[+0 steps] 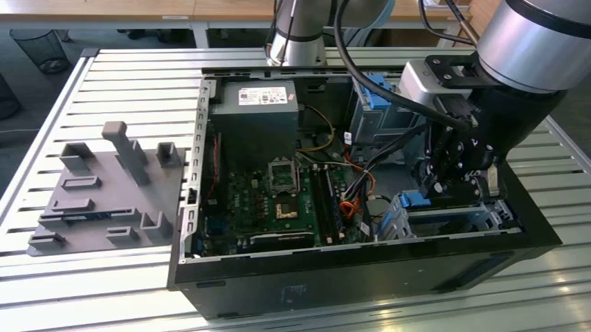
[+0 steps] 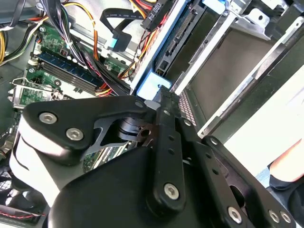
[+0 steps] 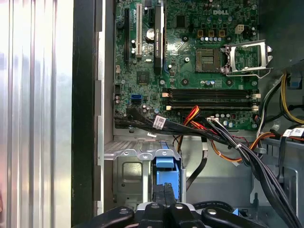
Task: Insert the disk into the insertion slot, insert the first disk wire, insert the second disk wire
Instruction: 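Insert the disk into the insertion slot, then insert the first disk wire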
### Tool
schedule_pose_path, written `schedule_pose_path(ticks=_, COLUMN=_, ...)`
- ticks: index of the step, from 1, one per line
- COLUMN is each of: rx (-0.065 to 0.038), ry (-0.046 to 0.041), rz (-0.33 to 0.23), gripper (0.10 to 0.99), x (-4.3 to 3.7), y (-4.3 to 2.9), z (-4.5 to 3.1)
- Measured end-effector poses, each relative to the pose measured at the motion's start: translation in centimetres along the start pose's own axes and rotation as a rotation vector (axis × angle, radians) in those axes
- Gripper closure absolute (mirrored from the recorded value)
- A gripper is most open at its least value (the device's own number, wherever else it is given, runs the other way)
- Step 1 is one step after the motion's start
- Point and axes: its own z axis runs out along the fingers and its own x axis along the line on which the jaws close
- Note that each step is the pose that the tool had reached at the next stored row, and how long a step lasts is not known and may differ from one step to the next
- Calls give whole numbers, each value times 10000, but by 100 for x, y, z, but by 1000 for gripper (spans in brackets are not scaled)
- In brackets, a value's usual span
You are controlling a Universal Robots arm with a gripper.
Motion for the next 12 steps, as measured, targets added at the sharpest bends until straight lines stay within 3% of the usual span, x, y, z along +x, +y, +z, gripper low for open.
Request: schedule_pose_path(ticks=12, rx=0, ry=0, rz=0, gripper=980, x=0, y=0, z=-23)
